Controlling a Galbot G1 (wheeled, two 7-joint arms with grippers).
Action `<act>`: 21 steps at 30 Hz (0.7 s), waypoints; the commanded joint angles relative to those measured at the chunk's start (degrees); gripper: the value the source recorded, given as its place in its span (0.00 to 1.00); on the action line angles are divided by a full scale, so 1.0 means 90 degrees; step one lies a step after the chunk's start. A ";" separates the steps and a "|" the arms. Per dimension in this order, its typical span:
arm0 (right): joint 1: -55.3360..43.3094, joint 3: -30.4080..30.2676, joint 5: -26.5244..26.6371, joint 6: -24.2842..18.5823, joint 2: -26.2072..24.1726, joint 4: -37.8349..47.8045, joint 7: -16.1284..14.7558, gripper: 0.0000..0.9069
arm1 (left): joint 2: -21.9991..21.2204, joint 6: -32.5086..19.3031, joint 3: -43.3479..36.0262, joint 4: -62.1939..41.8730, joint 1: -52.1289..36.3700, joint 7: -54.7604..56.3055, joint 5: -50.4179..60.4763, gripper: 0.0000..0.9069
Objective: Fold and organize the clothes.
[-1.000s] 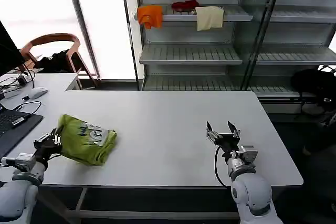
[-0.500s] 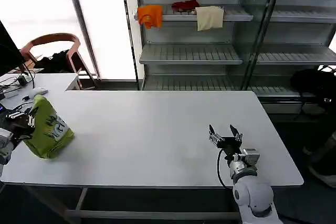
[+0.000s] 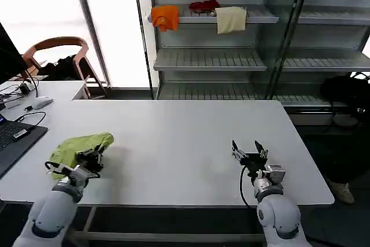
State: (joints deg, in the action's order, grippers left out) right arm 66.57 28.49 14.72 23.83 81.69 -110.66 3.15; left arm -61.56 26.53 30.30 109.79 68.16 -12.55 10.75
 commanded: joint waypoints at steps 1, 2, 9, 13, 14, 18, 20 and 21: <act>0.0034 0.0065 0.0002 0.0003 -0.0045 0.0017 0.0005 1.00 | -0.1534 0.0671 -0.1839 -0.0216 -0.0627 0.0862 0.0081 0.02; 0.0036 0.0074 0.0003 0.0011 -0.0052 0.0000 0.0005 1.00 | -0.1571 0.0667 -0.1868 -0.0274 -0.0636 0.0860 0.0075 0.02; 0.0035 -0.0006 0.0007 0.0175 -0.0050 -0.0281 -0.0012 1.00 | -0.1745 0.0632 -0.1928 -0.0574 -0.0656 0.0999 -0.0080 0.43; 0.0007 -0.0132 -0.0002 0.0415 0.0005 -0.0509 -0.0076 1.00 | -0.1791 0.0651 -0.1962 -0.0593 -0.0749 0.1172 -0.0328 1.00; -0.0005 -0.0183 -0.0002 0.0465 0.0032 -0.0582 -0.0100 1.00 | -0.1807 0.0654 -0.1965 -0.0599 -0.0780 0.1200 -0.0401 1.00; -0.0044 -0.0367 0.0010 0.0855 0.0097 -0.0804 -0.0224 1.00 | -0.1903 0.0590 -0.1993 -0.0564 -0.0928 0.1307 -0.0948 1.00; -0.0055 -0.0450 0.0053 0.1034 0.0121 -0.0890 -0.0229 1.00 | -0.1908 0.0533 -0.1974 -0.0446 -0.0981 0.1305 -0.1281 1.00; -0.0042 -0.0587 0.0116 0.1041 0.0128 -0.0942 -0.0240 1.00 | -0.1912 0.0532 -0.1914 -0.0344 -0.1023 0.1305 -0.1674 1.00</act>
State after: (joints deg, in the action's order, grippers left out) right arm 66.13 26.64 14.82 28.06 82.40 -115.26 1.79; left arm -76.11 31.30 14.86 105.51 61.48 -3.30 7.30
